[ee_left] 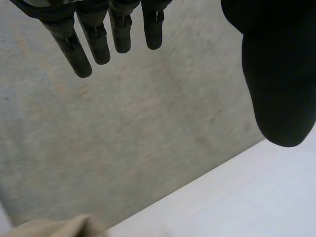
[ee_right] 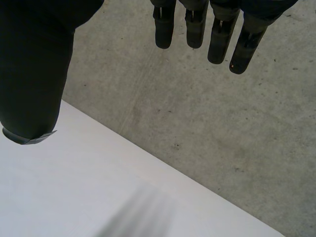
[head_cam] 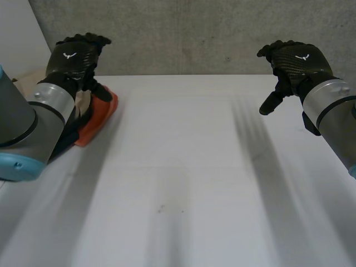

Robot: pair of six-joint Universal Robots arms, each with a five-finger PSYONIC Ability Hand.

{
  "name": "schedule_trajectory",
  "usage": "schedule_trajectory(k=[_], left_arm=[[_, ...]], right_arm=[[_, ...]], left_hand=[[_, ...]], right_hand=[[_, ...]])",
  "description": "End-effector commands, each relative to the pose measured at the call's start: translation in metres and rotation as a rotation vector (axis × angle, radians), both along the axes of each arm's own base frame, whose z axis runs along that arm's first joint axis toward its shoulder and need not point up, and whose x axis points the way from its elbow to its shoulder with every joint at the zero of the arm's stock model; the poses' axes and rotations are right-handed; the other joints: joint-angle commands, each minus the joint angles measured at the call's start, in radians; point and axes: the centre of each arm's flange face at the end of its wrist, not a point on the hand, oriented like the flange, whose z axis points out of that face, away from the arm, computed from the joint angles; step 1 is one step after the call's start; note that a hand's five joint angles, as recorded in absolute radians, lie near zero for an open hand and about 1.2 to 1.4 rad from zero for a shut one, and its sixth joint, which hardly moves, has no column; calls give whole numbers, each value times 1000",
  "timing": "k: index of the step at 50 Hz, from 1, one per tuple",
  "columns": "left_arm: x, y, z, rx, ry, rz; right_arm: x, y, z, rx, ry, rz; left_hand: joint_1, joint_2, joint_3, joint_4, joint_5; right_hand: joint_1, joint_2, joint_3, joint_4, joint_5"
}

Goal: Fold the laundry.

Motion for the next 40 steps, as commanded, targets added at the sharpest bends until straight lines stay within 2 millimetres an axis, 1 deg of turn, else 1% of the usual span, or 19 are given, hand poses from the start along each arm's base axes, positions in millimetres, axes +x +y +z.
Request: schedule_trajectory(k=[1, 2, 6, 9, 10, 14, 17, 19, 21, 22, 23, 25, 28, 29, 32, 33, 36, 37, 40], left_arm=[[43, -86, -39, -138, -237, 184], [53, -106, -48, -164, -287, 220], [70, -145, -75, -196, -386, 259], [78, -162, -86, -211, -413, 269], [82, -171, -97, -202, -422, 271], [96, -183, -125, -125, -444, 258], [100, -186, -134, -83, -452, 236], [99, -185, -139, -49, -456, 218], [98, -183, -139, -34, -458, 218], [94, -180, -134, -35, -456, 215], [91, -178, -131, -36, -452, 214], [87, -171, -119, -45, -445, 222], [72, -148, -84, -76, -415, 237], [60, -134, -67, -104, -378, 223], [36, -107, -44, -142, -306, 168], [19, -85, -31, -150, -248, 117], [-5, -48, -16, -144, -160, 29], [-21, -24, -12, -123, -106, -35], [-45, 13, -12, -79, -41, -141]], right_arm=[[0, 0, 1, -2, 0, 2], [0, 0, 1, -3, 1, 2], [0, 1, -1, 3, 3, 2], [0, 2, -2, 9, 5, 3], [0, 2, -3, 9, 7, 3], [0, 2, -5, 12, 20, 4], [0, 3, -6, 10, 33, 4], [0, 3, -6, 7, 39, 5], [0, 3, -6, 4, 46, 5], [0, 3, -7, 5, 48, 5], [0, 3, -7, 5, 48, 5], [-1, 2, -6, 4, 47, 3], [-1, 2, -6, 2, 47, 3], [-1, 2, -6, 2, 47, 3], [-1, 2, -5, -1, 46, 3], [-1, 2, -5, -1, 46, 3], [-1, 2, -4, -3, 47, 3], [-1, 2, -4, -3, 47, 3], [-2, 1, -3, -6, 44, -1]], left_hand=[[-38, -31, -38, -31, -47], [-38, -31, -38, -31, -47], [-38, -31, -38, -31, -47], [-38, -31, -38, -31, -47], [-38, -31, -38, -31, -47], [-38, -31, -38, -31, -47], [-38, -31, -38, -31, -47], [88, 95, 89, 96, 79], [574, 580, 574, 581, 564], [1114, 1121, 1115, 1122, 1105], [1183, 1190, 1184, 1190, 1174], [1184, 1190, 1184, 1191, 1175], [1184, 1190, 1184, 1191, 1175], [1184, 1190, 1184, 1191, 1175], [1184, 1190, 1184, 1191, 1175], [1184, 1190, 1184, 1191, 1175], [1184, 1190, 1184, 1191, 1175], [1184, 1190, 1184, 1191, 1175], [1184, 1190, 1184, 1191, 1175]], right_hand=[[-22, -45, -41, -61, -67], [-22, -45, -41, -61, -67], [-22, -45, -41, -61, -67], [-22, -45, -41, -61, -67], [-22, -45, -41, -61, -67], [-22, -45, -41, -61, -67], [-22, -45, -41, -61, -67], [-22, -45, -41, -61, -67], [-22, -45, -41, -61, -67], [-22, -45, -41, -61, -67], [-22, -45, -41, -61, -67], [-22, -45, -41, -61, -67], [-22, -45, -41, -61, -67], [-22, -45, -41, -61, -67], [-22, -45, -41, -61, -67], [-22, -45, -41, -61, -67], [-22, -45, -41, -61, -67], [-22, -45, -41, -61, -67], [-22, -45, -41, -61, -67]])
